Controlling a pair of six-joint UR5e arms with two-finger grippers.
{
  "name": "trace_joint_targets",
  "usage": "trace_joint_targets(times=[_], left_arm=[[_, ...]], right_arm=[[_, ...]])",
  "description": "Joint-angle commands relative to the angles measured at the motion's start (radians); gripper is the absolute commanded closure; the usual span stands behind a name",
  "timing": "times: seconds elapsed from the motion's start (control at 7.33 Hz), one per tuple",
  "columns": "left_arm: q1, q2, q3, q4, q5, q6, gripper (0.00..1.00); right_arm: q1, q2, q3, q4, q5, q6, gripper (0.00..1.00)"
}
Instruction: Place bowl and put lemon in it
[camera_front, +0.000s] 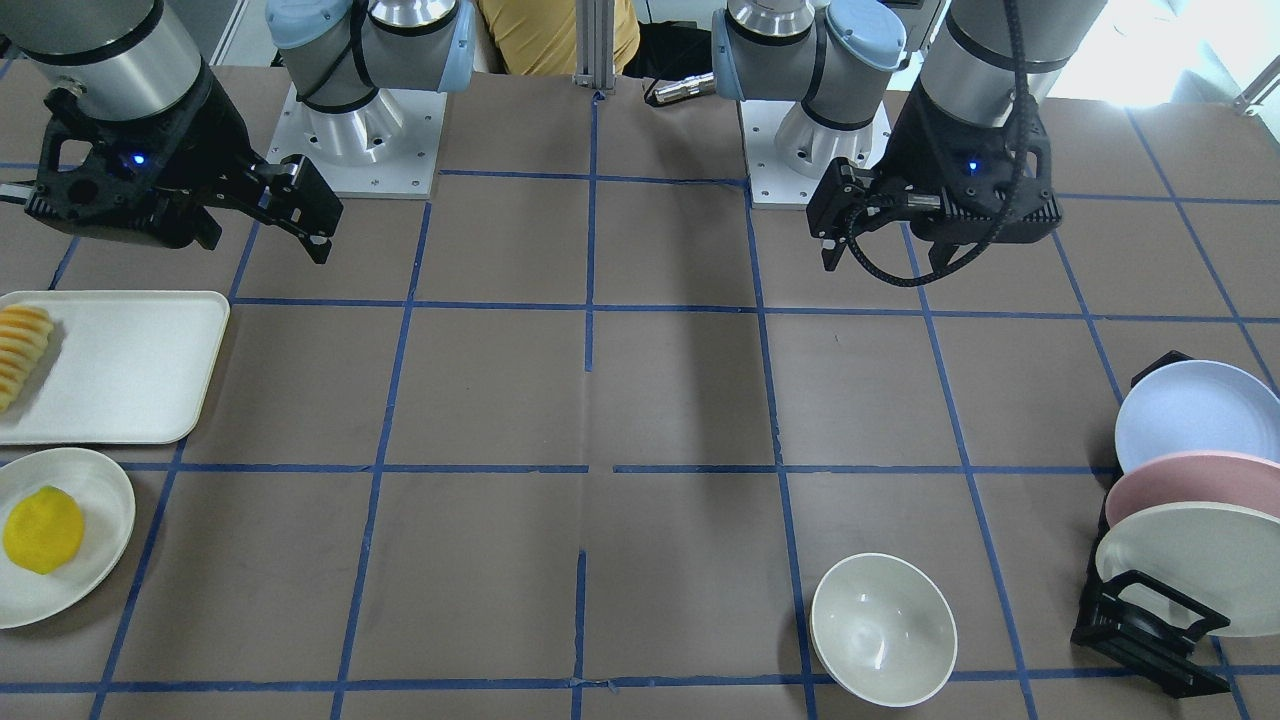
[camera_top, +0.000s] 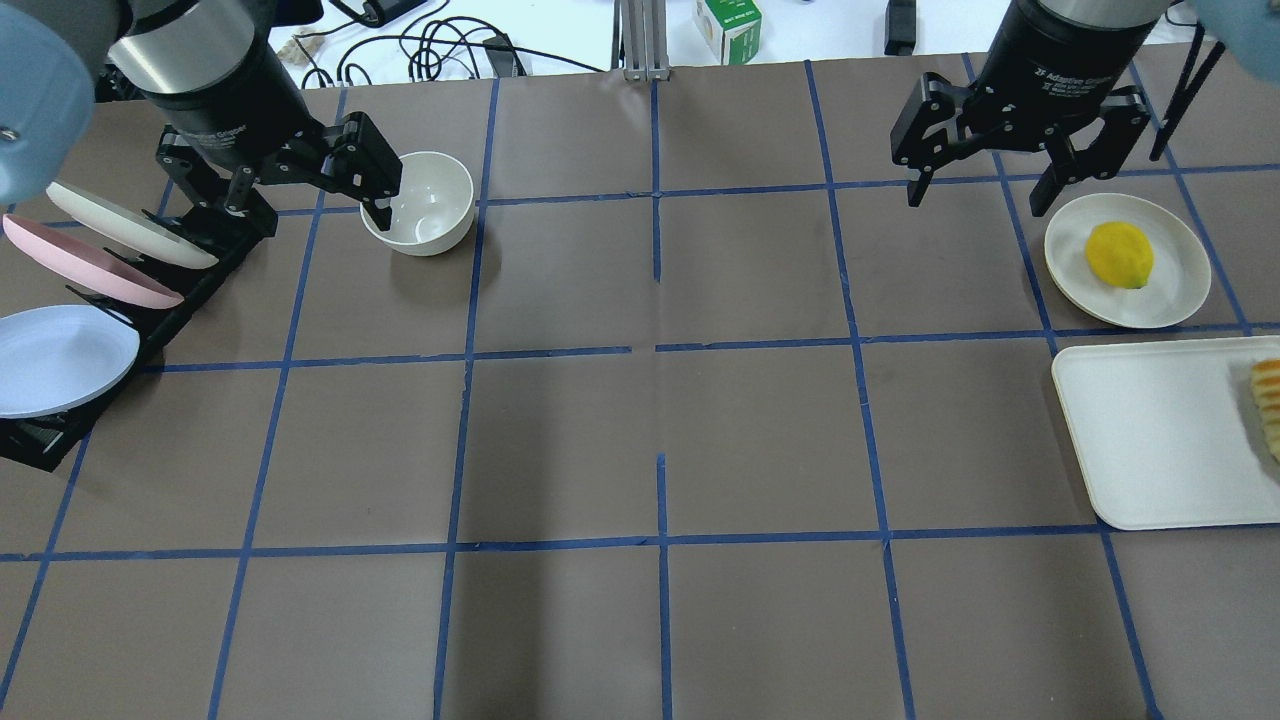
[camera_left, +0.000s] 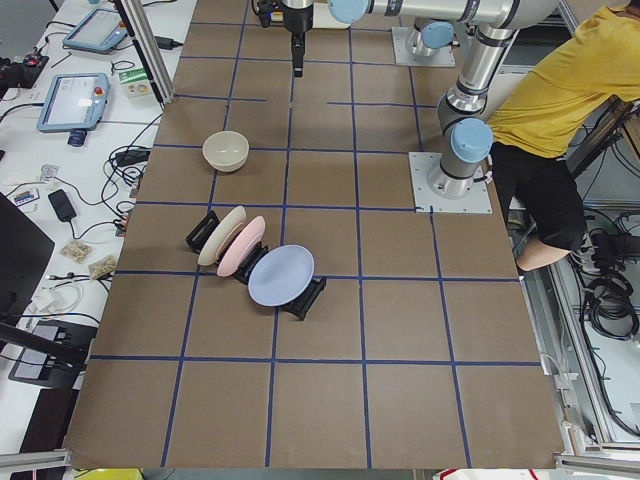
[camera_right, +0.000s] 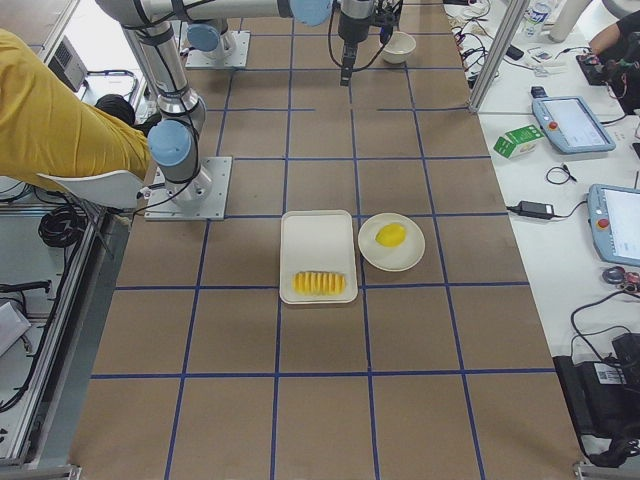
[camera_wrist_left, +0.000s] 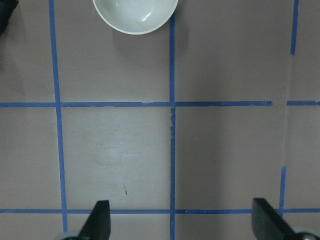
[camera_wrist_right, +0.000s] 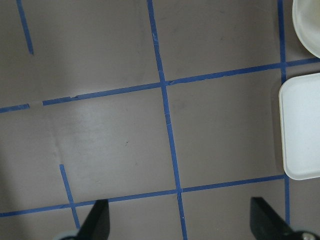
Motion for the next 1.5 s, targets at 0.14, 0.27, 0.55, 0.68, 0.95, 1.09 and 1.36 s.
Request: trace_joint_targets(times=[0.14,0.27,0.55,0.68,0.95,1.09,1.36], left_arm=[[0.003,-0.007,0.004,-0.009,-0.002,0.002,0.0],[0.018,-0.047,0.016,0.004,0.0,0.005,0.0],[0.075,-0.243,0.083,0.147,-0.015,0.017,0.0],[0.101,-0.353,0.164,0.157,-0.003,0.072,0.0],[0.187,-0.536,0.278,0.225,-0.015,0.158,0.0],[0.195,-0.602,0.276,0.31,-0.015,0.166,0.0],[0.195,-0.685,0.254,0.39,-0.02,0.187,0.0]], right_arm=[[-0.004,0.01,0.003,0.0,-0.003,-0.002,0.0],[-0.004,0.01,0.003,-0.001,0.002,0.0,0.0],[-0.011,0.043,0.001,-0.018,-0.013,-0.017,0.0],[-0.04,0.066,-0.008,-0.021,-0.006,-0.02,0.0],[-0.155,0.141,-0.009,-0.121,-0.01,-0.178,0.0],[-0.224,0.161,-0.009,-0.129,-0.006,-0.269,0.0],[-0.298,0.252,-0.009,-0.258,-0.018,-0.417,0.0]])
